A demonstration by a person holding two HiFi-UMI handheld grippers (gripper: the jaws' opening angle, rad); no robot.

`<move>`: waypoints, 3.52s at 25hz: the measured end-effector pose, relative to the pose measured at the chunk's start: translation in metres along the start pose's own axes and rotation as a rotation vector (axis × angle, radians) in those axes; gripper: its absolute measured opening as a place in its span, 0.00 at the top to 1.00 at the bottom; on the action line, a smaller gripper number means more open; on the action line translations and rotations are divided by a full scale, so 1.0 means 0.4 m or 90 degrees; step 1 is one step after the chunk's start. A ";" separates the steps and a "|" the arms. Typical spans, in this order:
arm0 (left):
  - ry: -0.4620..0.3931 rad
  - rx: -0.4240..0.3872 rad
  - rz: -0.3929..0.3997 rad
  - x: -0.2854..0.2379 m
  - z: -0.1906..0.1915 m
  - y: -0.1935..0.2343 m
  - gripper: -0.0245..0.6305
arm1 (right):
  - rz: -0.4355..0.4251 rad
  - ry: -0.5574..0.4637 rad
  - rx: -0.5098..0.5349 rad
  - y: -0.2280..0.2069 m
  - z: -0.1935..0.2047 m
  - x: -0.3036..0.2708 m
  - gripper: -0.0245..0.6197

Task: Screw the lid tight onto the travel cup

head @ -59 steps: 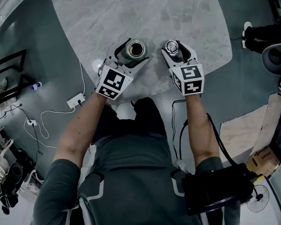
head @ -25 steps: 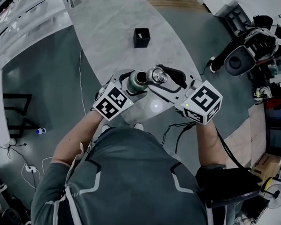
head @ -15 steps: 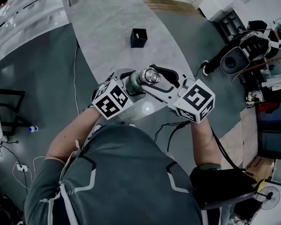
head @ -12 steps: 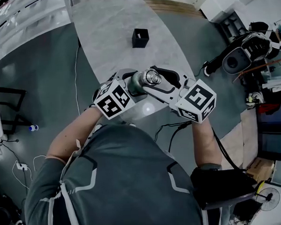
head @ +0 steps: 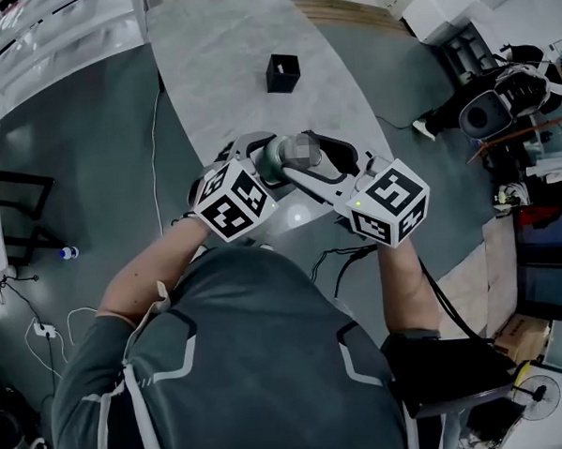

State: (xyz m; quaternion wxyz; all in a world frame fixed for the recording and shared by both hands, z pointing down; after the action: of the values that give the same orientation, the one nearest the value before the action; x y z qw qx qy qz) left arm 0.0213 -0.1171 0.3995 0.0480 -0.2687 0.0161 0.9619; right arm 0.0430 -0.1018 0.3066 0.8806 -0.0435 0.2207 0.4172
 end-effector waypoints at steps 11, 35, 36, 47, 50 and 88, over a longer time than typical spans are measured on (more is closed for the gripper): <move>-0.019 -0.005 0.068 -0.005 -0.019 -0.035 0.39 | 0.035 -0.045 -0.034 0.011 0.003 0.030 0.48; 0.041 -0.012 0.013 0.005 -0.019 -0.031 0.39 | 0.113 -0.113 0.003 0.024 -0.012 0.035 0.54; 0.042 -0.013 0.017 0.001 -0.013 -0.032 0.39 | 0.119 -0.101 -0.004 0.025 -0.007 0.032 0.54; -0.070 -0.077 0.283 0.088 -0.111 -0.140 0.39 | -0.225 -0.238 0.087 0.076 -0.084 0.140 0.50; -0.075 -0.081 0.311 0.100 -0.120 -0.155 0.39 | -0.270 -0.220 0.078 0.087 -0.076 0.153 0.50; 0.008 -0.078 0.235 0.093 -0.112 -0.121 0.39 | -0.240 -0.264 0.036 0.053 -0.111 0.137 0.54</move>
State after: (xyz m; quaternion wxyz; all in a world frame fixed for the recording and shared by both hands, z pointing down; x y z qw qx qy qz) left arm 0.0177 -0.0685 0.3416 -0.1460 -0.2699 0.0071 0.9517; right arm 0.0416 -0.0603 0.2458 0.9699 0.0272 0.0351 0.2394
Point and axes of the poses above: the fingertips, and each gripper's own axes: x backward along the fingers, y to its left, z out of its underside, the point moved 3 cm from there along x, backward along the fingers, and after that the axes turned 14 degrees about z, right-handed, at the moved point
